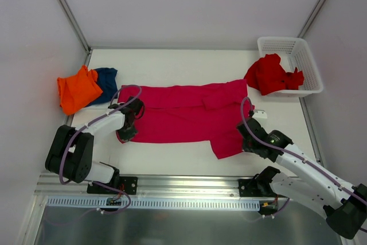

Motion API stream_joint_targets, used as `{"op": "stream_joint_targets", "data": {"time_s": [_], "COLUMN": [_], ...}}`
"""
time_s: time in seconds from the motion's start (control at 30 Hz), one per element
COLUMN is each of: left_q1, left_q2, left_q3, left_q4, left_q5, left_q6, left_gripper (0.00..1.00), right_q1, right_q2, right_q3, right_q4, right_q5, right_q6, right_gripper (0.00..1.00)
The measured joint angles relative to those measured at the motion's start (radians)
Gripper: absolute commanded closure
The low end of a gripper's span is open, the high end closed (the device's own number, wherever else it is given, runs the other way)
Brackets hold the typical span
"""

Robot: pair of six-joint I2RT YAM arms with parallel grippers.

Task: Fold and stack the t-shirts
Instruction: Fold the tshirt

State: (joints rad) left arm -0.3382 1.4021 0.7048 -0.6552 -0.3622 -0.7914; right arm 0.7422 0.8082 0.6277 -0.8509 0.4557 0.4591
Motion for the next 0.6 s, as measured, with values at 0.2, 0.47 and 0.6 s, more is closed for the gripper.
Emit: {"op": "stream_joint_targets", "data": {"time_s": [0.2, 0.47, 0.6], "left_q1": [0.0, 0.005, 0.012], "left_q2": [-0.051, -0.135, -0.041], "left_q3": [0.0, 0.171, 0.273], "left_q4": [-0.027, -0.109, -0.109], "left_q5": [0.005, 0.004, -0.024], "left_q6": [0.005, 0.05, 0.071], "left_gripper": [1.0, 1.0, 1.0], "right_q1": [0.0, -0.001, -0.028], "right_q2": [0.014, 0.162, 0.256], "right_q3": [0.014, 0.231, 0.317], "right_q4": [-0.01, -0.02, -0.011], "right_q5": [0.006, 0.052, 0.082], "right_q6": [-0.003, -0.06, -0.099], "right_gripper": [1.0, 1.0, 1.0]}}
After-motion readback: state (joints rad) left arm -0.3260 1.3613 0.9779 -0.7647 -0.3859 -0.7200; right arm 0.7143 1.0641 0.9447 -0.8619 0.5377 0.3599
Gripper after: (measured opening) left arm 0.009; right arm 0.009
